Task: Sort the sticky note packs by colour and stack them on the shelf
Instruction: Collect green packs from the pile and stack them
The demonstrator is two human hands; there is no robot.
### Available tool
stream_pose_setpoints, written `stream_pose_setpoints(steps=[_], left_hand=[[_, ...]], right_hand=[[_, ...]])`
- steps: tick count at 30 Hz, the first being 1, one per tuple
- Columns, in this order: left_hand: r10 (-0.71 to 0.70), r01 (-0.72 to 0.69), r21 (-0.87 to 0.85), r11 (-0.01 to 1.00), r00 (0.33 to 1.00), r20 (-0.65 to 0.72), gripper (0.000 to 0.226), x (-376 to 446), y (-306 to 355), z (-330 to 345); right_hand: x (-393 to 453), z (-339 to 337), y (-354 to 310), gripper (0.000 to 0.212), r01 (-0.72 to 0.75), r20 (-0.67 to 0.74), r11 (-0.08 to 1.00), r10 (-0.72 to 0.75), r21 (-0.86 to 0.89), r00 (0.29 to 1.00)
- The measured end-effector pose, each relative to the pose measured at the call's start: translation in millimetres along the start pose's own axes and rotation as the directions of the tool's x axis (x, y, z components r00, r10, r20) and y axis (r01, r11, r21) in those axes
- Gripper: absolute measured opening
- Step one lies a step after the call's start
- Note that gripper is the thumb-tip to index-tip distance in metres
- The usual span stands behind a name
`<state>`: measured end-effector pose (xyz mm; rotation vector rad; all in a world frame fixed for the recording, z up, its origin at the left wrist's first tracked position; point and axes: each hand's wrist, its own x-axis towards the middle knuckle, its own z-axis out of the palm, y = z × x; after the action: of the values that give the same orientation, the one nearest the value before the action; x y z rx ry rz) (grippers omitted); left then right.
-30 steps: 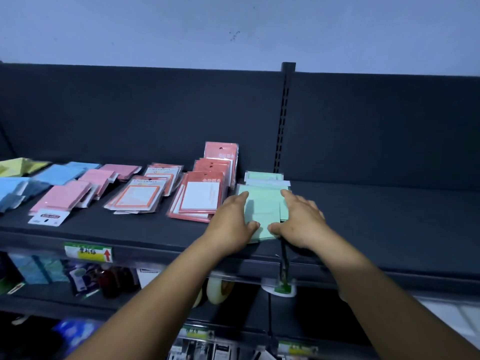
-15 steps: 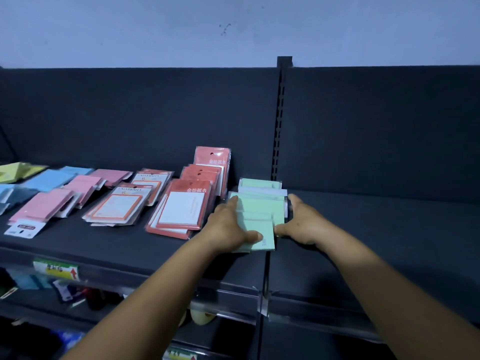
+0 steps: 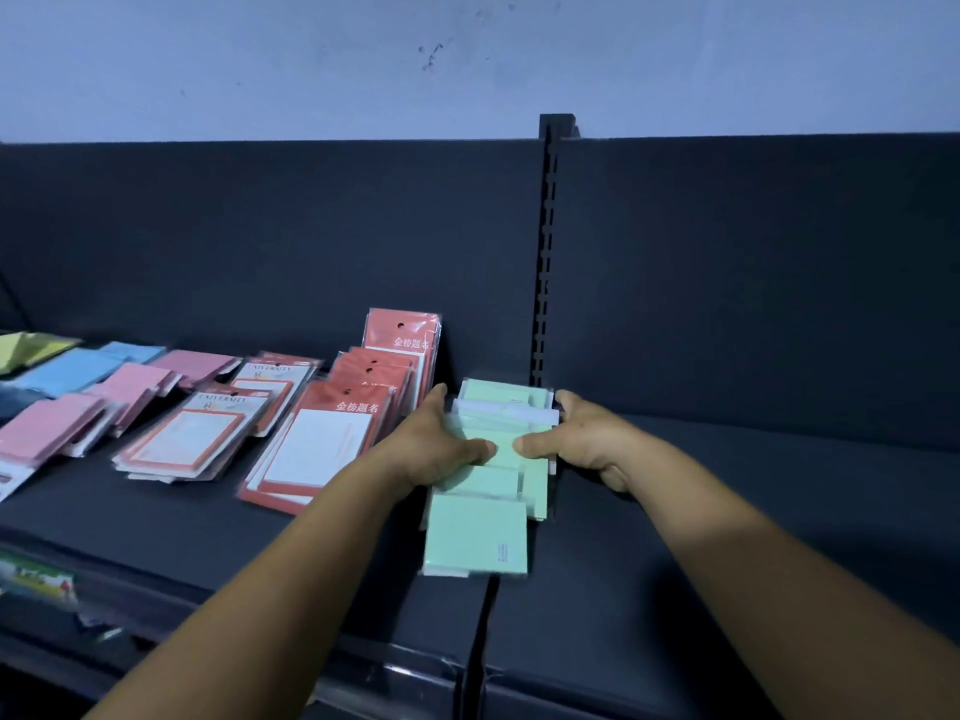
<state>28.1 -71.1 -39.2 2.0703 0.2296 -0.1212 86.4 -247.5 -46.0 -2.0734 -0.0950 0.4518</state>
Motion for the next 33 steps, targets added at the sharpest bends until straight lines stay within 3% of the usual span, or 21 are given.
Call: stream_pose_setpoints(steps=[2, 5, 9, 11, 15, 18, 22, 25, 29, 33], left_hand=[[-0.005, 0.006, -0.024, 1.000, 1.000, 0.012, 0.107, 6.6, -0.9, -0.7], [-0.008, 0.010, -0.049, 0.999, 0.999, 0.046, 0.103, 9.7, 1.0, -2.4], [0.028, -0.025, -0.050, 0.998, 0.998, 0.064, 0.066, 12.2, 0.9, -2.5], [0.045, -0.042, -0.057, 0.997, 0.997, 0.059, 0.069, 15.6, -3.5, -2.1], [0.114, -0.106, -0.115, 0.988, 0.992, 0.059, 0.043, 15.6, -9.5, 0.1], [0.171, -0.165, -0.134, 0.977, 0.985, 0.033, 0.045, 13.3, -13.1, 0.8], [0.254, -0.252, -0.122, 0.960, 0.967, 0.001, 0.060, 3.0, -9.7, -4.0], [0.303, -0.302, -0.073, 0.951, 0.953, 0.005, 0.079, -4.5, -7.6, -8.2], [0.333, -0.331, 0.039, 0.943, 0.942, -0.048, 0.083, -11.5, -11.8, -11.3], [0.327, -0.326, -0.077, 0.942, 0.945, 0.006, 0.102, -13.0, -18.3, -12.5]], right_hand=[[6.7, -1.0, -3.8, 0.106, -0.004, -0.006, 1.000, 0.004, 0.006, 1.000], [16.0, 1.2, -9.2, 0.099, -0.032, -0.047, 0.999, 0.033, 0.017, 0.998], [27.2, 6.3, -13.4, 0.082, -0.044, -0.123, 0.998, 0.048, 0.037, 0.991], [32.1, 7.0, -16.3, 0.073, -0.048, -0.158, 0.992, 0.066, 0.118, 0.985], [36.3, 5.7, -19.1, 0.059, -0.054, -0.219, 0.969, 0.108, 0.241, 0.970], [31.7, 2.2, -16.8, 0.048, -0.026, -0.207, 0.948, 0.096, 0.316, 0.974], [5.9, 0.3, -16.1, 0.017, 0.049, -0.090, 0.878, -0.007, 0.476, 0.996], [-14.4, -2.4, -12.2, 0.021, 0.123, -0.049, 0.862, -0.114, 0.492, 0.992], [-33.0, -2.7, -2.5, 0.022, 0.169, -0.017, 0.883, -0.180, 0.438, 0.983], [-42.2, 3.4, 2.3, 0.022, 0.198, -0.015, 0.888, -0.211, 0.415, 0.977]])
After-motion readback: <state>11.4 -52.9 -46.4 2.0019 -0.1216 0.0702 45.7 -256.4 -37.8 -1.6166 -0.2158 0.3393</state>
